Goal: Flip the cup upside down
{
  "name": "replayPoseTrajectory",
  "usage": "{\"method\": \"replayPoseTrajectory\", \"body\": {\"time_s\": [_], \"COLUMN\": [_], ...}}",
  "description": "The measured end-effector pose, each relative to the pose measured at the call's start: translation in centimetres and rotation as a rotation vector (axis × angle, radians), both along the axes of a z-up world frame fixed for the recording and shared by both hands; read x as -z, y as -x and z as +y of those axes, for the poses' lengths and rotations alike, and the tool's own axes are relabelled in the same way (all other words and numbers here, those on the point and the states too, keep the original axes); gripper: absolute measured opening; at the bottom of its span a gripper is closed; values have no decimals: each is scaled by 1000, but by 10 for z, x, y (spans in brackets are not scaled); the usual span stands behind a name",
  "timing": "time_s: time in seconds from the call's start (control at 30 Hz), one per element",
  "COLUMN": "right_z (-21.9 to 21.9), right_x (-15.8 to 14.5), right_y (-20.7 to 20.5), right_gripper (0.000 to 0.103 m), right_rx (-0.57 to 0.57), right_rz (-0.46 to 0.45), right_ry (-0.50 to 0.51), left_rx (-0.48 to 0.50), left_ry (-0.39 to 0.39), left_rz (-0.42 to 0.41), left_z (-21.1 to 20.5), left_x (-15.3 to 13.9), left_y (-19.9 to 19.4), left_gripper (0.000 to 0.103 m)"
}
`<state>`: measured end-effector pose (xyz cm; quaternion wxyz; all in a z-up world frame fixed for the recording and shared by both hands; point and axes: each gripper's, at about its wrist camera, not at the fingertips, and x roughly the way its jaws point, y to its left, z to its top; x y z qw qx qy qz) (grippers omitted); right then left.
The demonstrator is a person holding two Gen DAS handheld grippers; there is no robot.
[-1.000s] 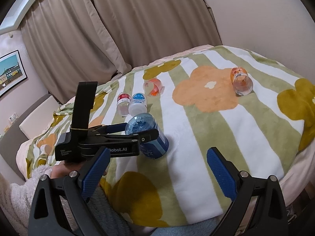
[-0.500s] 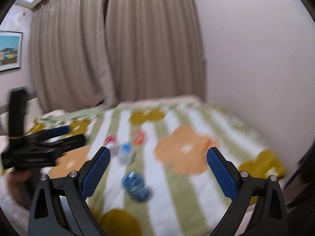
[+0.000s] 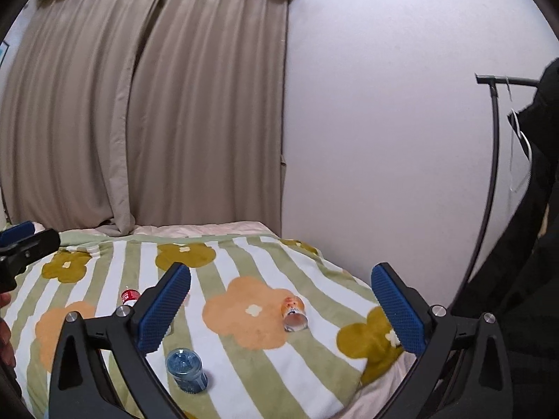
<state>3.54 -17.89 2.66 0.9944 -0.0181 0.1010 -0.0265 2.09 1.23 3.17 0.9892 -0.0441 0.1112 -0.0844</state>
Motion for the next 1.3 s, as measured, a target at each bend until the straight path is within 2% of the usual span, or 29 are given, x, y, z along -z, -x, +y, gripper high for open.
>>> {"method": "replayPoseTrajectory", "body": {"time_s": [0.3, 0.57, 1.1, 1.3], "right_z": [2, 1, 2, 1], "right_x": [-1, -1, -3, -4], "right_y": [4, 5, 2, 0], "right_gripper": [103, 103, 103, 103], "right_rx": [15, 12, 20, 28], "right_rz": [0, 0, 25, 30], "right_ry": [2, 2, -11, -18], "left_rx": [-14, -10, -36, -51], "left_ry": [-33, -18, -39, -65], "left_rz": [-12, -10, -14, -42], "left_z": [-5, -5, -3, -4], "left_x": [-1, 0, 1, 0], "left_y": [1, 1, -1, 2], "left_gripper": [103, 103, 103, 103]}}
